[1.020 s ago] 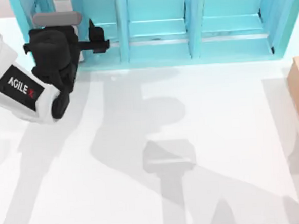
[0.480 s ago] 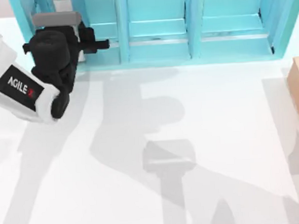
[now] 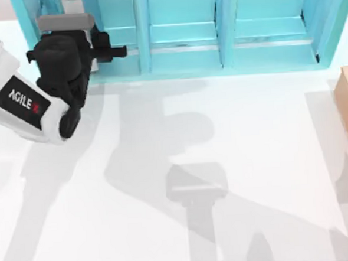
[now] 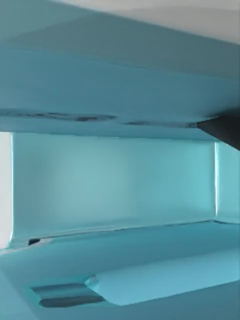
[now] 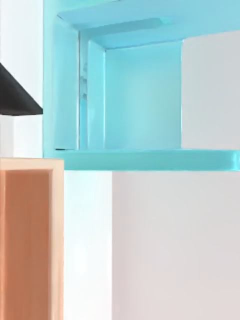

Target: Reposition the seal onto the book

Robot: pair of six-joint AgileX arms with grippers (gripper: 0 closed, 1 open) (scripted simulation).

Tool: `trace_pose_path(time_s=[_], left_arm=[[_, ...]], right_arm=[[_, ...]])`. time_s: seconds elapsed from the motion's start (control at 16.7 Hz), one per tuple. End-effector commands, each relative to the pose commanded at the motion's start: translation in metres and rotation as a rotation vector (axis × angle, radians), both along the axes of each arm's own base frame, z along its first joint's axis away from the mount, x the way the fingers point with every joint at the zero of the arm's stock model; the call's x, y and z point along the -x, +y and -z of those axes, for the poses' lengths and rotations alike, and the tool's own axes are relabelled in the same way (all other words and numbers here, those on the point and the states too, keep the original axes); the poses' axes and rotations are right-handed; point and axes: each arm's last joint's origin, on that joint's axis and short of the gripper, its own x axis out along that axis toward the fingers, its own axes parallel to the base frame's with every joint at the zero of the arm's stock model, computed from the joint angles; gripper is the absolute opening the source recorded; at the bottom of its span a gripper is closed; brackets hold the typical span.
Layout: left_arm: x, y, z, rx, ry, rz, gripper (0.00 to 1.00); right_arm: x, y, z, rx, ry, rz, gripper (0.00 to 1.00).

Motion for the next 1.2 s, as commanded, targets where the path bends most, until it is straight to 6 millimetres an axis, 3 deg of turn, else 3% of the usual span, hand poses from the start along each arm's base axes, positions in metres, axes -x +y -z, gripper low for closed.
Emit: trace_pose_path(time_s=[0.24,0.48,0.78,0.9,1.08,1.2], left_arm=[[0.004,-0.005,-0.01,-0.002,0.001,0.007,0.0],[0.028,-0.013,-0.059,-0.008,0.011,0.004,0.0],[0.099,-0.013,-0.154,0.005,-0.022,0.001,0.0],[0.134,-0.009,-0.181,0.011,-0.033,0.001,0.0],[0.176,-0.003,-0.198,0.009,-0.022,0.004,0.0],[0.193,0.0,-0.2,0.003,-0.009,0.005,0.0]], right_arm=[[0.0,0.0,0.0,0.0,0.0,0.0,1.0],[0.0,0.0,0.0,0.0,0.0,0.0,1.0],[0.0,0.0,0.0,0.0,0.0,0.0,1.0],[0.0,0.0,0.0,0.0,0.0,0.0,1.0],[0.0,0.0,0.0,0.0,0.0,0.0,1.0],[0.0,0.0,0.0,0.0,0.0,0.0,1.0]])
